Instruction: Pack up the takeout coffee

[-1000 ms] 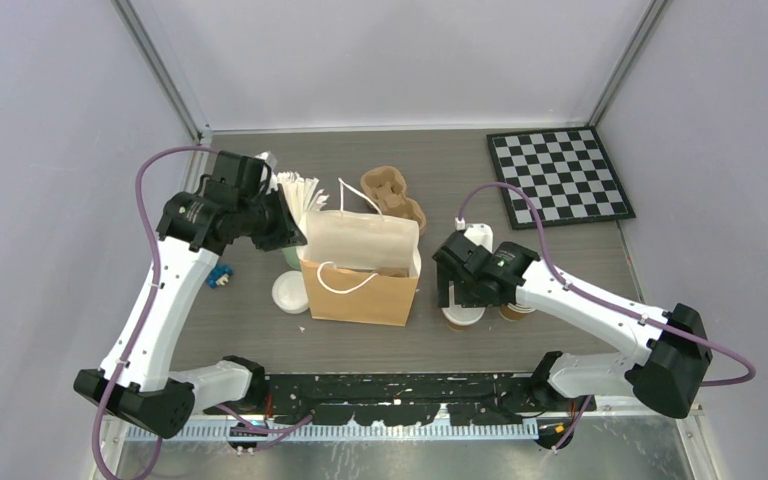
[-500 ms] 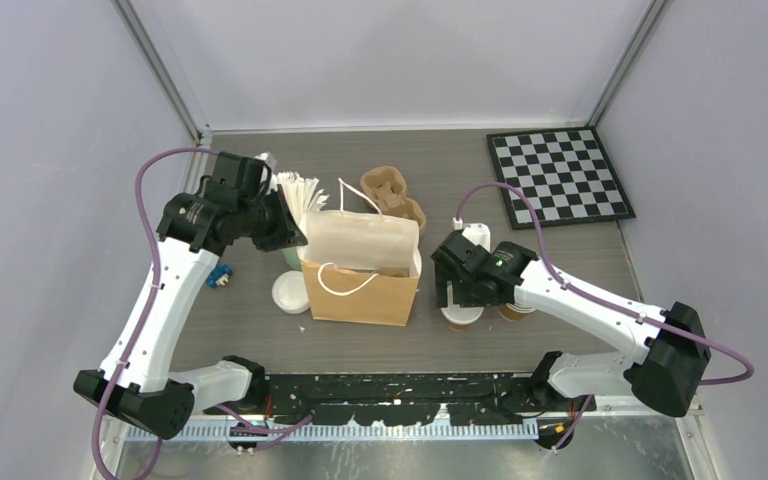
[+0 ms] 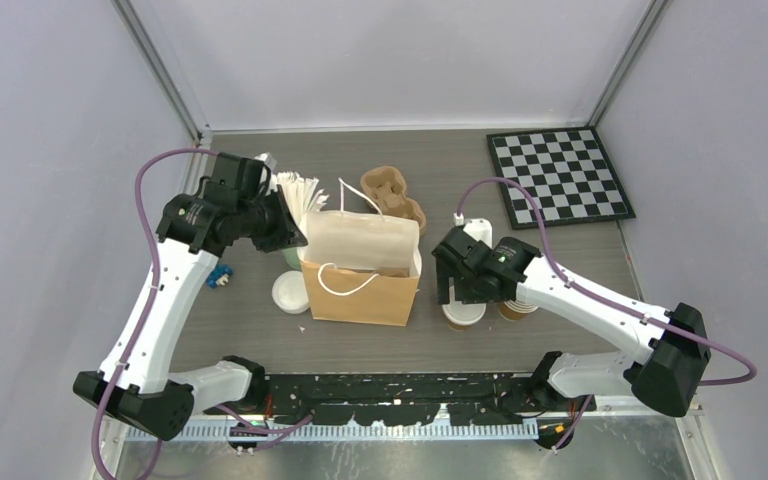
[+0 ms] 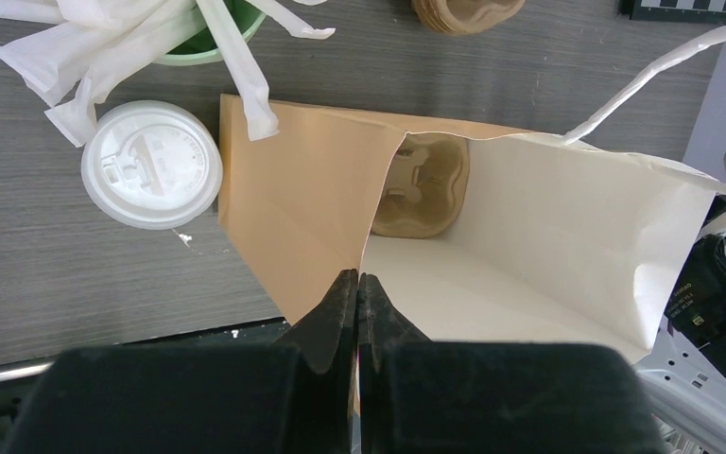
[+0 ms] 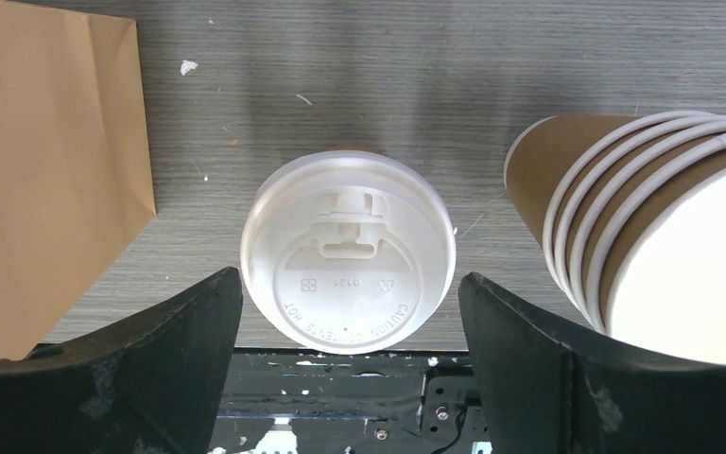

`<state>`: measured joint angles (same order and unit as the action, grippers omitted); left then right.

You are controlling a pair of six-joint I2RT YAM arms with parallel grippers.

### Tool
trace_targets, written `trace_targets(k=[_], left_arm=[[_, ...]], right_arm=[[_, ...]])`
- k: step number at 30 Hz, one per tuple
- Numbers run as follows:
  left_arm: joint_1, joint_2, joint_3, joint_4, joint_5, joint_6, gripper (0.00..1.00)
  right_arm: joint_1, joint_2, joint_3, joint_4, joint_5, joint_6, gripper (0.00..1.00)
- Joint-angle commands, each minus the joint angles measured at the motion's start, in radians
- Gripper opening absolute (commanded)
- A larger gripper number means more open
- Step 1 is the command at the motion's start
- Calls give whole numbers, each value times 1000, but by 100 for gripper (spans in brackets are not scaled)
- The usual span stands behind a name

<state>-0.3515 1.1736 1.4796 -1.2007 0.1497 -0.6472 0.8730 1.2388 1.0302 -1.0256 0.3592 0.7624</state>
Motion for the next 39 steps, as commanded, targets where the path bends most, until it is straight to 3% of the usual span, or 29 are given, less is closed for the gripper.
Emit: trace_targets(k=[1,28,39], left_arm=[[-1,-25,-7,41,11,-6,0],[-2,-17,0,44,14,-6,0],[-2,-16,1,44,12,-9,0]], right_arm=[[-3,-19,25,-8,21,-7,89],[-2,40,-64,49,-15,-12,89],[-2,29,-30,19,1,-27,89]])
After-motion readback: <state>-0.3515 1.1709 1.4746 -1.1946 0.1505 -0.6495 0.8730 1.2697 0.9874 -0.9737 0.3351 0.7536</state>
